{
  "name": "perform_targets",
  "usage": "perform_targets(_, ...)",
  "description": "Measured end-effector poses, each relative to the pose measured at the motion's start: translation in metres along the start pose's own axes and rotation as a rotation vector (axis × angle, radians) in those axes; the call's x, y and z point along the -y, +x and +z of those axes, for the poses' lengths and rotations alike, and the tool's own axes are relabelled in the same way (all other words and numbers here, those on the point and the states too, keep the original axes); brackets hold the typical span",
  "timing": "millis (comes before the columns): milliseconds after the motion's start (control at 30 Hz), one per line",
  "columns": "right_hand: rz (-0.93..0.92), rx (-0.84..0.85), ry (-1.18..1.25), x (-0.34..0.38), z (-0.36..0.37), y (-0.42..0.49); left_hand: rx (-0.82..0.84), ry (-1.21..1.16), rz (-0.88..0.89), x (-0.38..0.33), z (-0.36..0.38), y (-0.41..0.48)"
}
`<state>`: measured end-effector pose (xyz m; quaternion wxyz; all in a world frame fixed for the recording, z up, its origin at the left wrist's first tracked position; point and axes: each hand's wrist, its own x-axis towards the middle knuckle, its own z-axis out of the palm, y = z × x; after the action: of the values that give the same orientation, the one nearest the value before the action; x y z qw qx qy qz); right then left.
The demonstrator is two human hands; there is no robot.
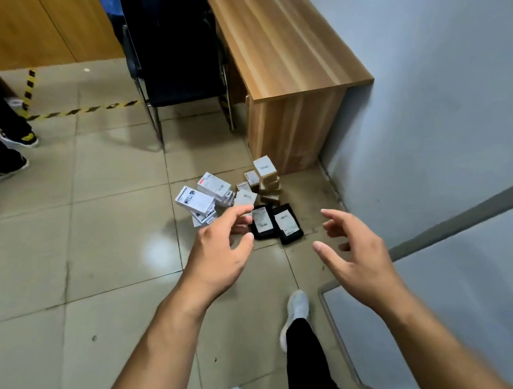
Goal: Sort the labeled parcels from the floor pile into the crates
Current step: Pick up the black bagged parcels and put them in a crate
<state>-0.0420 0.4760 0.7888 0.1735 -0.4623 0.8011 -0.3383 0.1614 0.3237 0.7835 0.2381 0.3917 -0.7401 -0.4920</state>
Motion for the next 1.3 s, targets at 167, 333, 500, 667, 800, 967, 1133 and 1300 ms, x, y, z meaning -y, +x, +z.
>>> perform_targets(167, 0.006, 0.049, -0.079, -0.053, 0.052, 0.073, -0.106, 0.04, -0.07, 0.031, 0.045, 0.077)
perform_targets(333, 0.144, 0.156, -0.094, -0.121, 0.098, 0.154, -0.107, 0.147, -0.139, 0.054, 0.093, 0.162)
perform_targets(500, 0.256, 0.259, -0.222, -0.188, 0.136, 0.241, 0.032, 0.294, -0.153, 0.098, 0.108, 0.27)
perform_targets(667, 0.258, 0.232, -0.225, -0.271, 0.2, 0.303, 0.124, 0.466, -0.199, 0.209, 0.139, 0.363)
perform_targets(800, 0.328, 0.234, -0.31, -0.369, 0.284, 0.327, 0.208, 0.509, -0.179, 0.334, 0.202, 0.406)
perform_targets(967, 0.394, 0.203, -0.332, -0.494, 0.386, 0.339, 0.278, 0.499, -0.214, 0.48, 0.314, 0.418)
perform_targets(1133, 0.393, 0.234, -0.423, -0.607, 0.465, 0.361, 0.284, 0.529, -0.475, 0.599, 0.421, 0.414)
perform_targets(1300, 0.398, 0.403, -0.559, -0.701, 0.513, 0.392, 0.081, 0.379, -0.823, 0.689, 0.503, 0.444)
